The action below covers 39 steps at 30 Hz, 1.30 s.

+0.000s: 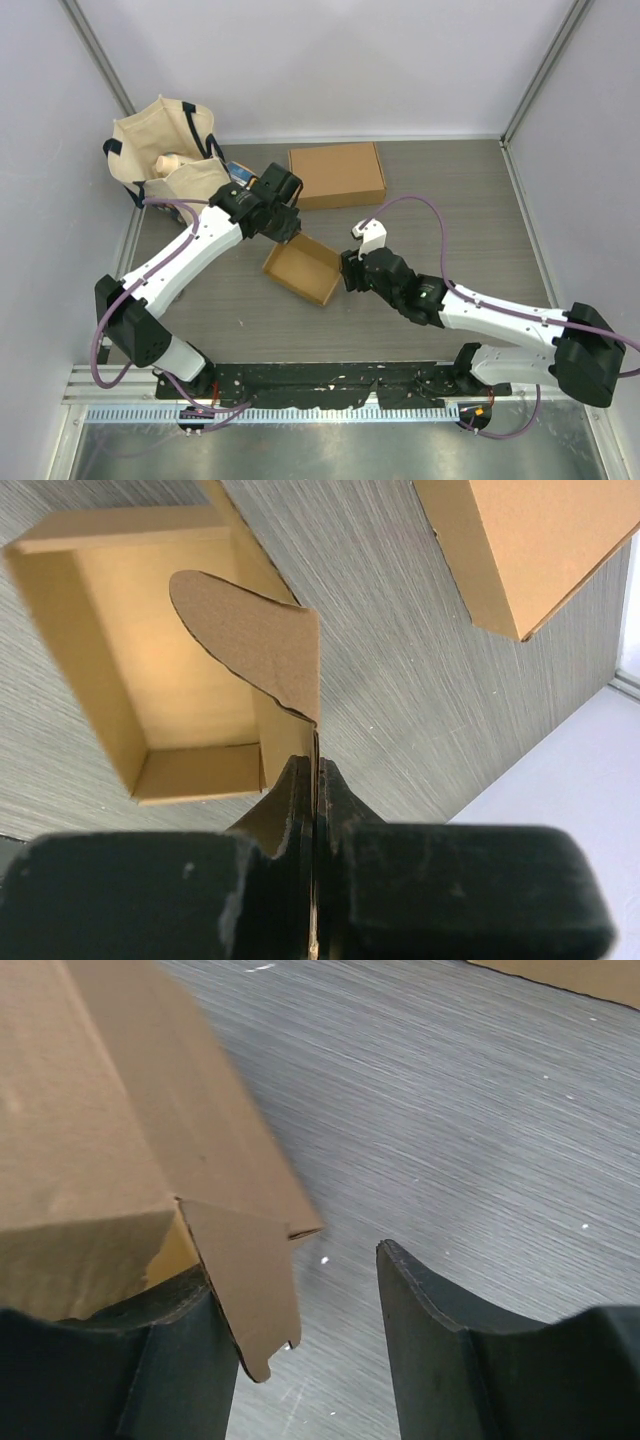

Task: Fold the paper box

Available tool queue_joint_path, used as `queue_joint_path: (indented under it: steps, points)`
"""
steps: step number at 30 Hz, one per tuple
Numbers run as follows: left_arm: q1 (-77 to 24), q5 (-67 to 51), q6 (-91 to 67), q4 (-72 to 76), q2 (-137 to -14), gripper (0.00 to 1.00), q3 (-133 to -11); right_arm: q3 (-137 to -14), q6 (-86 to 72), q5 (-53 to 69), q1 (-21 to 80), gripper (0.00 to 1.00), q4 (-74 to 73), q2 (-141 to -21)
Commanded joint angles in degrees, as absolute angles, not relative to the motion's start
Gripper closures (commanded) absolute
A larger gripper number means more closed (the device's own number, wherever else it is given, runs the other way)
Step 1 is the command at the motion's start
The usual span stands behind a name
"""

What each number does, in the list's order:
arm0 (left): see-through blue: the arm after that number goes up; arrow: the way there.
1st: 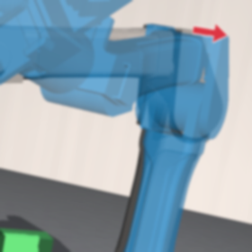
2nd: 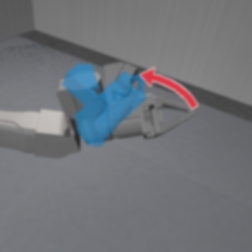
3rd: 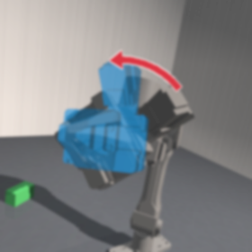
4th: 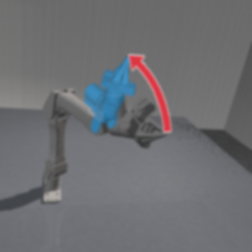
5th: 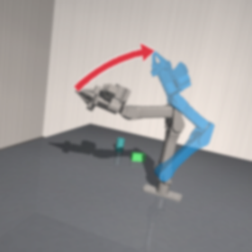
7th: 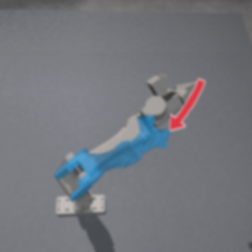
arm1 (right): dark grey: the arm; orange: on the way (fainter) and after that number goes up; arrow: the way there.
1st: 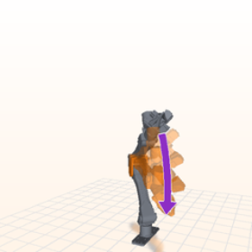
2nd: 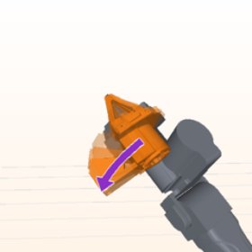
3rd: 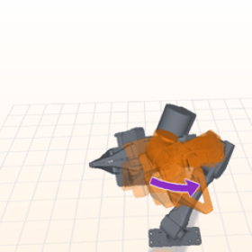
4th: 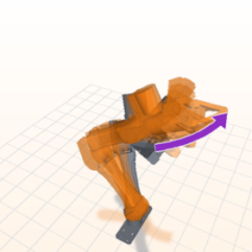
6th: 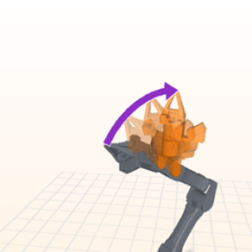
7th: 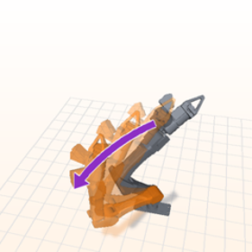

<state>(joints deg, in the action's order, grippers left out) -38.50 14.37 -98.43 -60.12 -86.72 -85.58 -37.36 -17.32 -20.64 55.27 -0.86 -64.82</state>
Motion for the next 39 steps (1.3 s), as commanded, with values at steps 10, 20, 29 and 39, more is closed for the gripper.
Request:
queue_joint_path:
  steps: [10, 20, 29, 39]
  points:
    - [-38.14, 14.67, -94.24, -52.39, -79.9, 0.2, -80.16, -36.74, -13.36, -25.6, 53.89, 0.98, 11.78, -65.66]
    - [-37.79, 7.31, -39.05, -8.06, -49.53, 0.0, -45.32, -38.22, -6.87, 6.67, 38.42, 0.98, -2.62, -60.03]
    - [-35.77, -2.46, -28.02, -8.43, -46.85, 0.11, -38.06, -44.02, -4.22, 9.41, 36.65, 0.98, -13.44, -59.84]
    - [-35.77, 8.0, -39.73, -5.54, -28.13, 0.06, -26.99, -45.62, -5.62, 5.1, 34.81, 0.98, -17.84, -61.61]
